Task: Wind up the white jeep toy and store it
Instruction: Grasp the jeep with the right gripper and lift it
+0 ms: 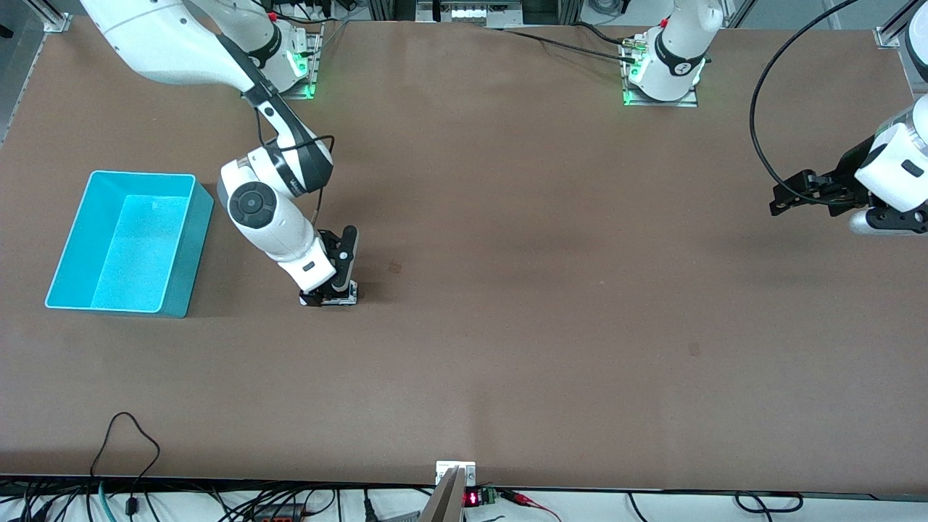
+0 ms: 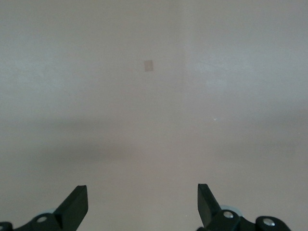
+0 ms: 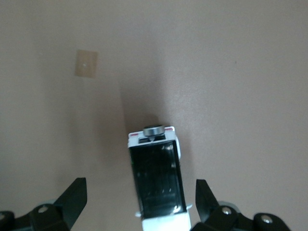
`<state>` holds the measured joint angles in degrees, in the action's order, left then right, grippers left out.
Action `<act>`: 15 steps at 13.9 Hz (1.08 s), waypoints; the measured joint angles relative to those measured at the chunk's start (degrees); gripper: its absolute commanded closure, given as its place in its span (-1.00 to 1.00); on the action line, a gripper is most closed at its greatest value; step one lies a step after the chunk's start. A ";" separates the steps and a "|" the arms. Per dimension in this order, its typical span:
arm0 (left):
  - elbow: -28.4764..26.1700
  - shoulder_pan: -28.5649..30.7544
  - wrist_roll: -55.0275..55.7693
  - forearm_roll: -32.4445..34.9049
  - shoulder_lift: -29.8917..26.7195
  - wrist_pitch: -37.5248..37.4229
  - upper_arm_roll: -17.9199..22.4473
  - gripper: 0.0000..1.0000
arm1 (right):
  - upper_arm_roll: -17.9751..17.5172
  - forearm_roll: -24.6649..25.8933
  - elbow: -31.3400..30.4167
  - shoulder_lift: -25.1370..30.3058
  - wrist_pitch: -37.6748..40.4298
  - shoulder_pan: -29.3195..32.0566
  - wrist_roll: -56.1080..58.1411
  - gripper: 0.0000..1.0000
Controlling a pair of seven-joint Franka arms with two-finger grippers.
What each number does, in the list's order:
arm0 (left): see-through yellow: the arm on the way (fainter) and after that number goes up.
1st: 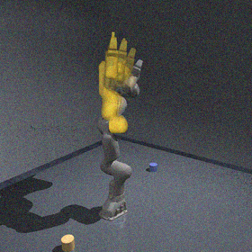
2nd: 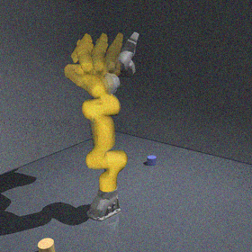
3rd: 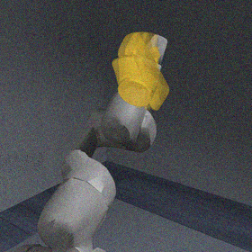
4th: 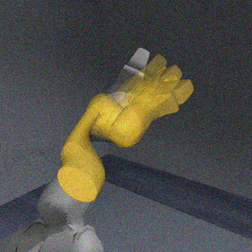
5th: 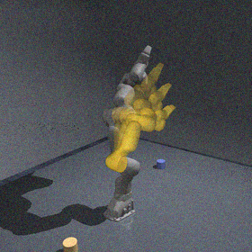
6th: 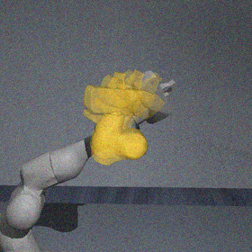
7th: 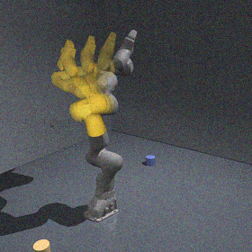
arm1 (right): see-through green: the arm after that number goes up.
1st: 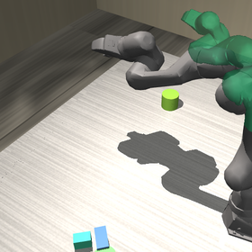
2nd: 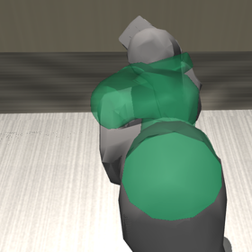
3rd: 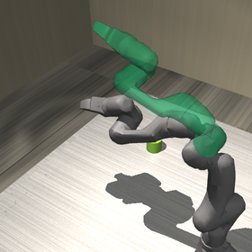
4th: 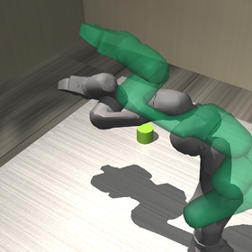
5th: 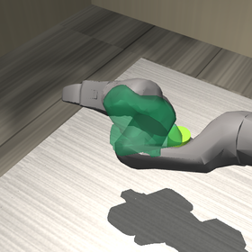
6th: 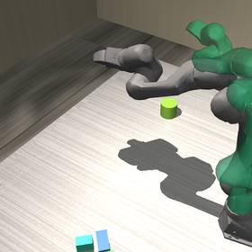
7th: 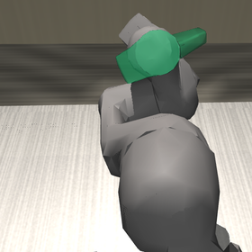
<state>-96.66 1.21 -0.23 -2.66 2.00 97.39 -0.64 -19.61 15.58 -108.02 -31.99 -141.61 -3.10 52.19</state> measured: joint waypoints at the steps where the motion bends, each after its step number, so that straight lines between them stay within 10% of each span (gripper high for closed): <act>1: -0.07 -0.02 0.07 0.00 -0.27 -0.08 -0.38 -1.00 | 0.44 0.60 0.54 -0.89 -0.48 -0.37 0.33 -1.00; 6: -0.66 0.16 1.16 0.00 -1.82 -0.19 -0.61 -1.00 | 1.65 0.74 2.23 -3.64 -2.41 -0.81 3.68 -0.87; 10: -0.89 0.36 1.28 0.00 -1.90 -0.02 -0.26 -1.00 | 2.45 0.75 2.33 -5.37 -3.87 -0.90 4.32 0.63; 15: -0.88 0.42 1.28 0.00 -2.01 0.74 -0.14 -1.00 | 2.45 0.75 2.63 -5.41 -3.94 -1.55 4.32 1.00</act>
<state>-97.54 1.63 1.05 -2.66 -0.01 98.13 -0.78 -17.16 16.33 -105.39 -37.40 -145.55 -4.65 56.51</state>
